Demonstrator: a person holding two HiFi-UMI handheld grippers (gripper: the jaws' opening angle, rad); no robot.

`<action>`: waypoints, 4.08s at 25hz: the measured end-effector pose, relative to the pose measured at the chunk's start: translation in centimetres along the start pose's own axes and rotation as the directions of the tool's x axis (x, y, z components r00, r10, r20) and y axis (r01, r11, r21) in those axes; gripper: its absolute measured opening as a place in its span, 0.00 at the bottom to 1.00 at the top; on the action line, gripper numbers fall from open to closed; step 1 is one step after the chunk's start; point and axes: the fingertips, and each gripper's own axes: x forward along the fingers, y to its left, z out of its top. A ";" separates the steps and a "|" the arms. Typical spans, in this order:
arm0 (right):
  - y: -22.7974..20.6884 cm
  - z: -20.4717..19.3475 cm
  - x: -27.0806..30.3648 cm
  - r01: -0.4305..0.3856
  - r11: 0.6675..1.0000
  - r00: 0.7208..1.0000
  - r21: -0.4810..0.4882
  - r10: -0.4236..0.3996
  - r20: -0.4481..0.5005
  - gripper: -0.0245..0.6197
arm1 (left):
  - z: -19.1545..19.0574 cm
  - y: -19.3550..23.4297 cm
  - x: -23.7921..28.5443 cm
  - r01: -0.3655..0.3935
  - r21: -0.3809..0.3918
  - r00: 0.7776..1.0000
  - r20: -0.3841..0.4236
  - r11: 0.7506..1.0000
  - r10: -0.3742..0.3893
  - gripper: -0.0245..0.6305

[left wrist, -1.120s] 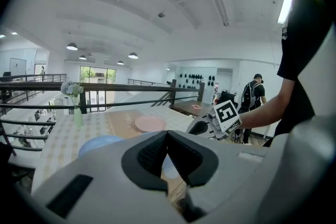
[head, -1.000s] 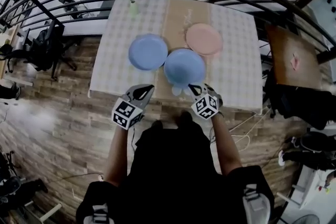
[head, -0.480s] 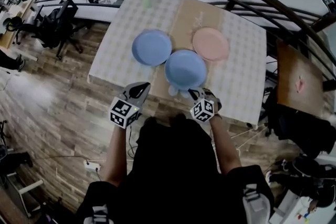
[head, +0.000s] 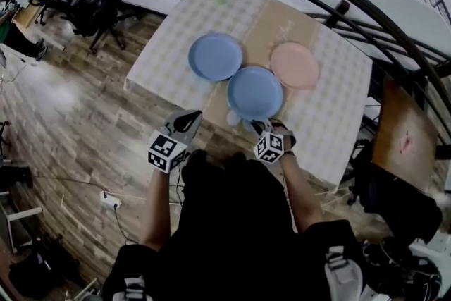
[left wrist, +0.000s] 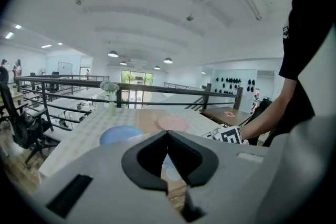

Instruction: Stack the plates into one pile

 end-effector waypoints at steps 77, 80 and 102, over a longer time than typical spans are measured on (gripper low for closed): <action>-7.5 5.3 2.4 0.068 0.940 0.997 -0.334 -0.071 0.005 0.07 | 1.6 3.3 -0.7 -0.094 -0.052 0.996 -0.008 0.994 0.094 0.04; -8.0 6.3 3.6 0.069 0.941 0.997 -0.332 -0.074 -0.003 0.07 | 2.0 4.8 -0.9 -0.088 -0.043 0.996 -0.011 0.995 0.087 0.04; -9.6 13.7 11.8 0.057 0.960 0.996 -0.275 -0.074 -0.054 0.07 | 2.8 16.2 -2.3 -0.024 -0.020 1.000 -0.017 1.000 0.024 0.04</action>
